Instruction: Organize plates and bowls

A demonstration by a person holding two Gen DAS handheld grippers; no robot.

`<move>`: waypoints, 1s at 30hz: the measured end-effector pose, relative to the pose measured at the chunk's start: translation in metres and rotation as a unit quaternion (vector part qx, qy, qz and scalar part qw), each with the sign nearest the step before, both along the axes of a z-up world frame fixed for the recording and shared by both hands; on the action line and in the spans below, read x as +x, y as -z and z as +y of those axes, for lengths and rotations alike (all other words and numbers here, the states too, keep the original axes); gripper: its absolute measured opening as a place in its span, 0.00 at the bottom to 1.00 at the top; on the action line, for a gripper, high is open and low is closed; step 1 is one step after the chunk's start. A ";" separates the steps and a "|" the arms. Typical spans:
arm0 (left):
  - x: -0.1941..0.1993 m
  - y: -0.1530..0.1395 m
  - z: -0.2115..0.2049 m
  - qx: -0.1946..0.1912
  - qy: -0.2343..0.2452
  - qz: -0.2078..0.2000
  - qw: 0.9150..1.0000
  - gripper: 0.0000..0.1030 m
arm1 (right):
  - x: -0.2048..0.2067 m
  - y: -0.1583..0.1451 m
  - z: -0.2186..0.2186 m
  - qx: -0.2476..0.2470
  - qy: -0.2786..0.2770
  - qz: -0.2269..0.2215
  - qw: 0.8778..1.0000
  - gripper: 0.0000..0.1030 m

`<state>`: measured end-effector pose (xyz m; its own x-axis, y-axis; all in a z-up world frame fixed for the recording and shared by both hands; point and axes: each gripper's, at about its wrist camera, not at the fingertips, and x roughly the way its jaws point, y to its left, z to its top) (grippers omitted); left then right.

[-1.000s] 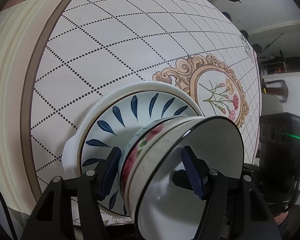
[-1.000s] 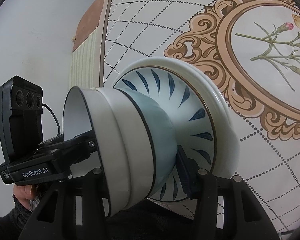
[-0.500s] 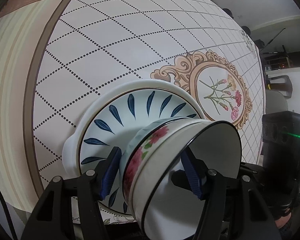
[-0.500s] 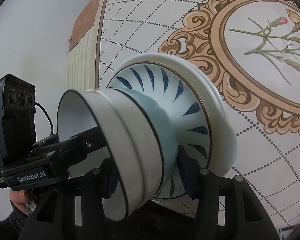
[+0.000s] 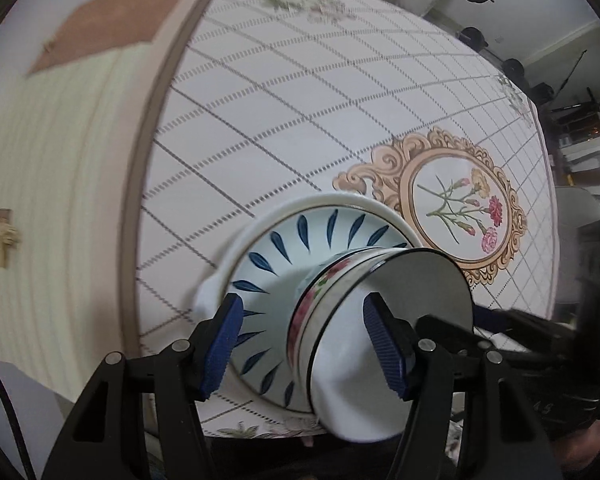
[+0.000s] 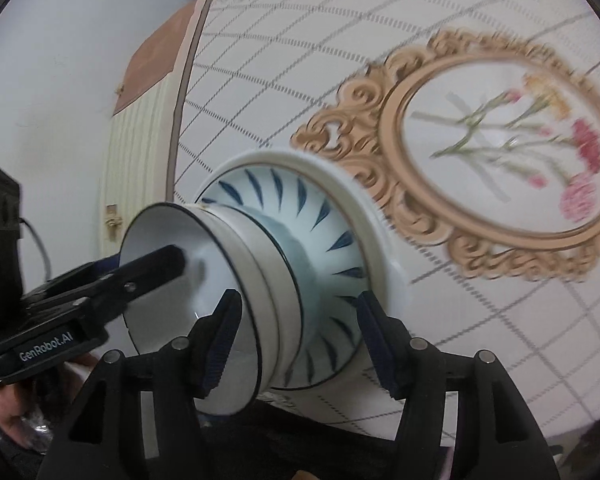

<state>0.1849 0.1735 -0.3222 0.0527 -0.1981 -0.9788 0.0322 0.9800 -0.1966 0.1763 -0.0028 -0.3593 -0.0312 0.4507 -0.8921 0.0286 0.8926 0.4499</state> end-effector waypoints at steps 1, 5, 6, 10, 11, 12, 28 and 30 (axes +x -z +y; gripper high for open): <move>-0.002 -0.007 0.000 0.011 0.001 -0.010 1.000 0.59 | -0.001 -0.011 -0.001 -0.016 -0.001 -0.012 1.000 0.66; -0.012 -0.027 0.001 0.048 0.000 -0.039 0.998 0.59 | -0.008 -0.041 -0.002 -0.059 -0.001 -0.041 0.997 0.73; -0.015 -0.032 0.002 0.053 -0.002 -0.043 0.998 0.59 | -0.011 -0.048 -0.002 -0.071 -0.001 -0.048 0.996 0.76; -0.029 -0.050 0.004 0.087 -0.003 -0.063 0.994 0.66 | -0.029 -0.077 0.002 -0.127 -0.004 -0.076 0.989 0.81; -0.033 -0.054 0.005 0.096 -0.001 -0.074 0.993 0.70 | -0.034 -0.083 0.001 -0.136 -0.005 -0.078 0.988 0.85; -0.036 -0.058 0.005 0.102 -0.001 -0.077 0.992 0.72 | -0.040 -0.089 0.001 -0.147 -0.003 -0.082 0.986 0.93; -0.093 -0.158 -0.024 0.103 -0.014 -0.165 0.981 0.99 | -0.105 -0.206 -0.015 -0.203 0.017 -0.170 0.964 1.00; -0.102 -0.173 -0.028 0.103 -0.017 -0.175 0.979 0.99 | -0.115 -0.228 -0.021 -0.206 0.025 -0.185 0.961 1.00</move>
